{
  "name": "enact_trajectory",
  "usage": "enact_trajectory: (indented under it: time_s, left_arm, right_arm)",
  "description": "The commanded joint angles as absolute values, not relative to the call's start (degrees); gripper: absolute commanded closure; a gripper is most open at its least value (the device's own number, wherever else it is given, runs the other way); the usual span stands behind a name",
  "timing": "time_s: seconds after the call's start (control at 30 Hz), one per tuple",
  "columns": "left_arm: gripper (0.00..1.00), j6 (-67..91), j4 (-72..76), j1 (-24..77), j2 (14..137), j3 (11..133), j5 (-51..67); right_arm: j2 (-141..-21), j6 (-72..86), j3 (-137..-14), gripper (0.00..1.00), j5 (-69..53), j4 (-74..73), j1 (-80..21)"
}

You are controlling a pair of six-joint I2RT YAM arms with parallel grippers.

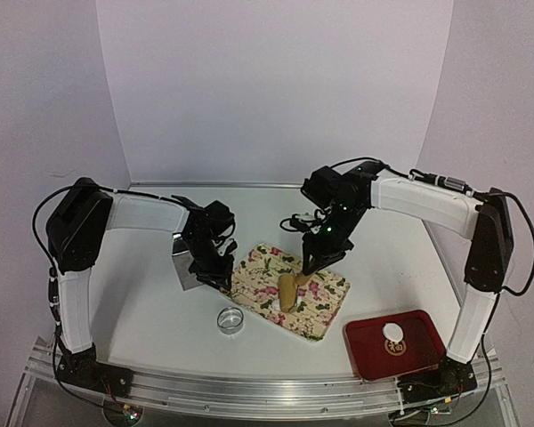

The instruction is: Roll out the dumpling wrappers from the dough

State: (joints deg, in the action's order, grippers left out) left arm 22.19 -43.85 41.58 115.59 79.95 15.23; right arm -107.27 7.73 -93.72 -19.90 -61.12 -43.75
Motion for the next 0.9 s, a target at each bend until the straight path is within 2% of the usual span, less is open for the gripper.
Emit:
enact_trajectory:
  time_s: [0.0,0.37,0.87]
  left_arm:
    - [0.69,20.75,-42.49,41.75,116.05,78.85,15.68]
    - [0.88,20.53,-41.64,41.75,115.77,77.36,14.03]
    - [1.00,20.30,-41.38,41.75,117.05,79.00,14.07]
  right_arm:
    - [-113.60,8.46,-90.90,1.00,-10.72,-66.69,-44.67]
    - [-118.17,9.43,-88.02,1.00,-7.39,-68.66,-44.74]
    - [-123.21,10.53,-86.43,1.00,-7.13,-64.72,-44.74]
